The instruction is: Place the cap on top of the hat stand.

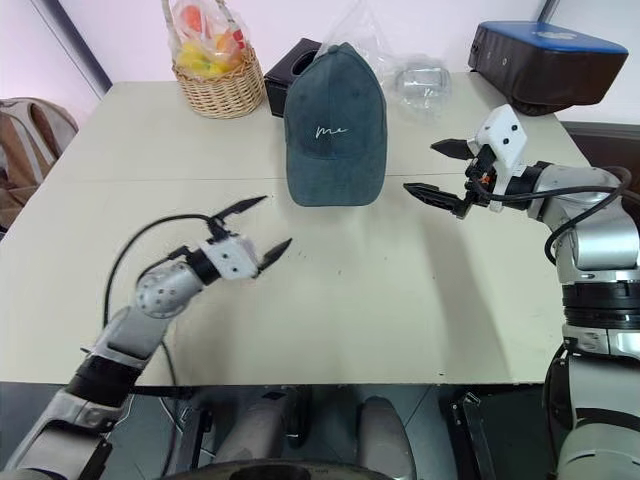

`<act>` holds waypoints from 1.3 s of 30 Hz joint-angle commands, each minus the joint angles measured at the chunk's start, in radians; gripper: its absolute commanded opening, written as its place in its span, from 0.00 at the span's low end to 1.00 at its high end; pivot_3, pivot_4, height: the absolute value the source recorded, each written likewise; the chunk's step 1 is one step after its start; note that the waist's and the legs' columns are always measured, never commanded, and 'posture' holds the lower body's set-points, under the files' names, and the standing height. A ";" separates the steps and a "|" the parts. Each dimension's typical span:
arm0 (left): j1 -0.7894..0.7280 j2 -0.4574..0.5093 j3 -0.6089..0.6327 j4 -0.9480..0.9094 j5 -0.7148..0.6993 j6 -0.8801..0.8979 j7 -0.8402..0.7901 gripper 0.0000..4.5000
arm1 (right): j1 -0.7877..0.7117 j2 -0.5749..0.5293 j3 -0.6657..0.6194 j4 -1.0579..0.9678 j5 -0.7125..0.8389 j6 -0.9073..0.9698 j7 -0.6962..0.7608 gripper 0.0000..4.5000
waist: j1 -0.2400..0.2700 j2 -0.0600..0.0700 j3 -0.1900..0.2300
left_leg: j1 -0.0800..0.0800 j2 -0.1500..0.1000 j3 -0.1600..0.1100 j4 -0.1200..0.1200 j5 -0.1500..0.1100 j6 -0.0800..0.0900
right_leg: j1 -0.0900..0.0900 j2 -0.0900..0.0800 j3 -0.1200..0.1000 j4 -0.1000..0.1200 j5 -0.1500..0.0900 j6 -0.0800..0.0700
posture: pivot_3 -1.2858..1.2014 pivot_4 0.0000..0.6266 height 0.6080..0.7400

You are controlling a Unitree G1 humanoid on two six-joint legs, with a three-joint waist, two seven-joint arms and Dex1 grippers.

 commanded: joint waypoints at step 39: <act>-0.153 0.342 0.356 -0.107 -0.556 0.575 -0.477 0.99 | -0.034 -0.081 -0.041 -0.008 0.004 -0.001 0.083 1.00 | -0.005 0.000 0.000 | 0.000 0.000 0.000 -0.001 0.000 0.000 | 0.000 0.000 0.000 -0.001 0.000 0.000 | 0.52 0.24 1.00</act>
